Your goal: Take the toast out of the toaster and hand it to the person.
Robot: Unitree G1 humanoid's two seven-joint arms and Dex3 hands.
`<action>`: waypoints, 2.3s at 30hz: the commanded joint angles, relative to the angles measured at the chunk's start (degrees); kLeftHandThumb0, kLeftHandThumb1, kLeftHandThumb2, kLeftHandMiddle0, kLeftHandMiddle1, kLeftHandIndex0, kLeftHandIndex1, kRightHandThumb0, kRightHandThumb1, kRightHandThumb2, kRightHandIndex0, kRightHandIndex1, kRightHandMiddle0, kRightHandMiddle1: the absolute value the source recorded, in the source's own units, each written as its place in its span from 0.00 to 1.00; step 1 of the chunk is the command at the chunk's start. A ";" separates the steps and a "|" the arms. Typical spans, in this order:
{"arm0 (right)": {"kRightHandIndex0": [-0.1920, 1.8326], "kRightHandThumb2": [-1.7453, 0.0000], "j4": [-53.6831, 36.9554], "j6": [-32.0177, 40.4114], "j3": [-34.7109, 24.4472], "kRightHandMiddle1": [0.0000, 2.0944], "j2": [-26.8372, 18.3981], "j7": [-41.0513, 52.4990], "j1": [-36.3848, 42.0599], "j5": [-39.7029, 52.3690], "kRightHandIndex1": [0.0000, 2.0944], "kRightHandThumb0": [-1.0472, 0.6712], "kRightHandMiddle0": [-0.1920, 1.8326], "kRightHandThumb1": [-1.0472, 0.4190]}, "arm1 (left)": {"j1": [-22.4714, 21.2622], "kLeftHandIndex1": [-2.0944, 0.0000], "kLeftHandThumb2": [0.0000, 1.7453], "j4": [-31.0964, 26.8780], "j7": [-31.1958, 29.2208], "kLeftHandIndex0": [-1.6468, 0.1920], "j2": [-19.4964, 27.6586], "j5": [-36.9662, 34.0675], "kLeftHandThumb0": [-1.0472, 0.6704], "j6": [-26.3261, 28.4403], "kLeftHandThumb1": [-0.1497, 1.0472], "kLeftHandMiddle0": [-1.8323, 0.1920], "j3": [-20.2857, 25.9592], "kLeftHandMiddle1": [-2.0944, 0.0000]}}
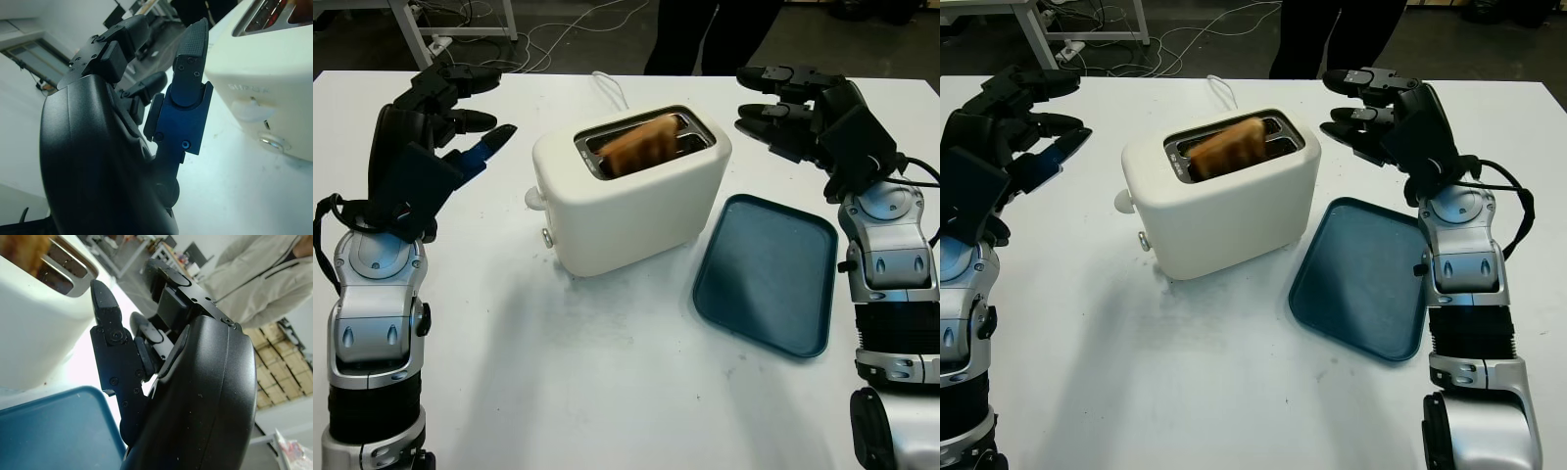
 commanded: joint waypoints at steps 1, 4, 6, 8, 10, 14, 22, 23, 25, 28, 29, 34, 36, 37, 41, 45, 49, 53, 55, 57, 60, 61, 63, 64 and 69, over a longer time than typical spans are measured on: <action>0.50 1.00 -0.06 -0.86 0.22 0.00 -0.14 -0.06 -0.76 0.17 0.02 0.42 0.48 0.14 | 0.04 0.72 0.05 0.22 0.34 0.67 0.26 0.54 0.33 -0.90 0.89 0.72 -0.19 0.55; 0.50 1.00 0.08 -1.61 0.17 0.00 -0.37 0.30 -1.05 0.31 0.02 0.43 0.48 0.13 | 0.13 0.72 0.05 -0.08 0.41 0.67 0.07 0.36 0.33 -0.39 0.89 0.71 -0.04 0.56; 0.51 1.00 1.37 -3.81 0.10 0.00 -1.07 1.64 -1.86 0.79 0.02 0.45 0.48 0.14 | 0.26 0.72 0.05 -0.14 0.36 0.67 -0.10 0.05 0.33 -0.57 0.89 0.71 0.11 0.56; 0.51 1.00 3.42 -6.60 0.07 0.00 -1.59 2.82 -3.93 1.02 0.02 0.45 0.48 0.16 | 0.39 0.72 0.05 -0.26 0.28 0.67 0.03 0.13 0.33 -0.41 0.89 0.71 0.08 0.56; 0.53 1.00 5.65 -9.37 0.71 0.01 -2.54 4.03 -7.05 0.25 0.03 0.44 0.49 0.20 | 0.47 0.72 0.05 -0.30 0.29 0.67 0.13 0.31 0.32 -0.32 0.89 0.71 0.01 0.56; 0.55 1.00 7.75 -12.59 2.84 0.02 -4.08 6.83 -13.26 -0.93 0.04 0.45 0.51 0.26 | 0.37 0.72 0.05 -0.49 0.17 0.67 0.19 0.31 0.33 0.30 0.89 0.71 -0.09 0.56; 0.61 1.00 7.87 -20.69 12.13 0.05 -5.96 8.17 -22.20 -11.98 0.09 0.30 0.58 0.30 | 0.45 0.73 0.05 -0.67 0.44 0.67 -0.01 0.55 0.32 0.52 0.89 0.72 -0.34 0.56; 0.61 1.00 7.64 -20.98 13.16 0.05 -5.93 8.60 -22.65 -13.01 0.10 0.30 0.59 0.31 | 0.47 0.73 0.05 -0.67 0.45 0.67 0.01 0.57 0.32 0.56 0.89 0.71 -0.33 0.56; 0.61 1.00 8.23 -22.76 15.17 0.05 -5.86 9.81 -23.22 -14.45 0.10 0.30 0.59 0.31 | 0.50 0.73 0.05 -0.71 0.44 0.67 0.07 0.55 0.32 0.58 0.89 0.71 -0.28 0.56; 0.60 1.00 8.78 -25.04 17.67 0.04 -5.92 11.38 -23.62 -16.49 0.12 0.29 0.58 0.30 | 0.45 0.73 0.05 -0.75 0.27 0.67 0.10 0.25 0.32 0.70 0.89 0.71 -0.12 0.56; 0.60 1.00 8.64 -25.36 18.22 0.04 -5.84 11.70 -23.57 -17.06 0.13 0.28 0.58 0.31 | 0.44 0.73 0.05 -0.76 0.28 0.67 0.06 0.20 0.32 0.74 0.89 0.71 -0.09 0.56; 0.56 1.00 8.58 -26.87 20.89 0.03 -5.03 12.49 -22.48 -19.49 0.14 0.34 0.59 0.33 | 0.47 0.73 0.05 -0.29 0.44 0.67 0.03 0.29 0.33 -0.25 0.89 0.71 -0.13 0.56; 0.56 1.00 9.42 -28.14 21.38 0.04 -4.73 11.63 -22.08 -20.07 0.14 0.34 0.59 0.33 | 0.46 0.73 0.05 -0.31 0.54 0.67 0.04 0.41 0.33 -0.29 0.89 0.71 -0.20 0.56; 0.56 1.00 10.09 -28.81 21.52 0.03 -4.61 11.13 -21.96 -20.37 0.15 0.34 0.59 0.33 | 0.46 0.73 0.05 -0.27 0.54 0.67 0.07 0.47 0.33 -0.36 0.89 0.71 -0.25 0.56; 0.54 1.00 12.72 -29.77 22.04 0.03 -4.10 10.31 -21.90 -21.38 0.15 0.37 0.59 0.33 | 0.42 0.73 0.05 -0.64 0.41 0.67 0.02 0.19 0.32 0.34 0.89 0.71 -0.23 0.57; 0.53 1.00 14.21 -31.12 22.13 0.02 -3.98 9.47 -21.47 -21.87 0.16 0.40 0.59 0.33 | 0.68 0.73 0.05 -0.51 0.36 0.67 -0.05 -0.04 0.32 -0.19 0.89 0.71 -0.11 0.57; 0.53 1.00 15.26 -32.76 22.52 0.02 -4.20 7.90 -21.40 -23.44 0.16 0.42 0.59 0.32 | 0.75 0.73 0.05 -0.92 0.56 0.67 -0.20 0.11 0.32 0.53 0.89 0.71 -0.17 0.56; 0.53 1.00 16.64 -35.04 23.00 0.02 -4.35 5.36 -21.45 -25.75 0.16 0.43 0.59 0.31 | 0.76 0.73 0.05 -1.38 0.64 0.66 -0.31 0.14 0.32 1.36 0.89 0.71 -0.24 0.57; 0.53 1.00 17.12 -35.66 23.27 0.02 -4.37 4.72 -21.39 -26.64 0.16 0.44 0.59 0.31 | 0.84 0.73 0.05 -1.29 0.74 0.66 -0.51 0.08 0.33 1.02 0.89 0.71 -0.28 0.56; 0.53 1.00 17.88 -36.70 23.44 0.02 -4.35 4.26 -21.34 -26.95 0.17 0.43 0.59 0.31 | 0.91 0.73 0.05 -1.01 0.52 0.66 -0.26 0.15 0.32 0.61 0.89 0.71 -0.27 0.56; 0.53 1.00 19.25 -38.42 23.59 0.02 -4.35 4.03 -21.44 -26.85 0.17 0.43 0.59 0.31 | 0.80 0.73 0.05 -0.92 0.60 0.66 -0.14 0.44 0.31 0.63 0.89 0.71 -0.34 0.56; 0.53 1.00 19.55 -38.70 23.59 0.02 -4.33 4.13 -21.48 -26.72 0.17 0.43 0.59 0.32 | 0.76 0.73 0.05 -0.82 0.61 0.66 -0.21 0.35 0.32 0.44 0.89 0.71 -0.31 0.56; 0.53 1.00 19.70 -38.78 23.61 0.02 -4.32 4.36 -21.52 -26.73 0.17 0.43 0.59 0.31 | 0.74 0.74 0.05 -0.90 0.60 0.66 -0.32 0.22 0.32 0.60 0.89 0.71 -0.30 0.56; 0.52 1.00 19.64 -38.75 23.66 0.02 -4.36 4.45 -21.53 -26.88 0.17 0.44 0.59 0.31 | 0.75 0.74 0.05 -1.01 0.58 0.66 -0.37 0.14 0.32 0.79 0.89 0.71 -0.28 0.56; 0.53 1.00 19.38 -38.34 23.85 0.02 -4.52 5.36 -21.36 -26.95 0.17 0.44 0.59 0.31 | 0.94 0.74 0.05 -1.33 0.66 0.66 -0.31 0.34 0.32 0.89 0.89 0.72 -0.31 0.56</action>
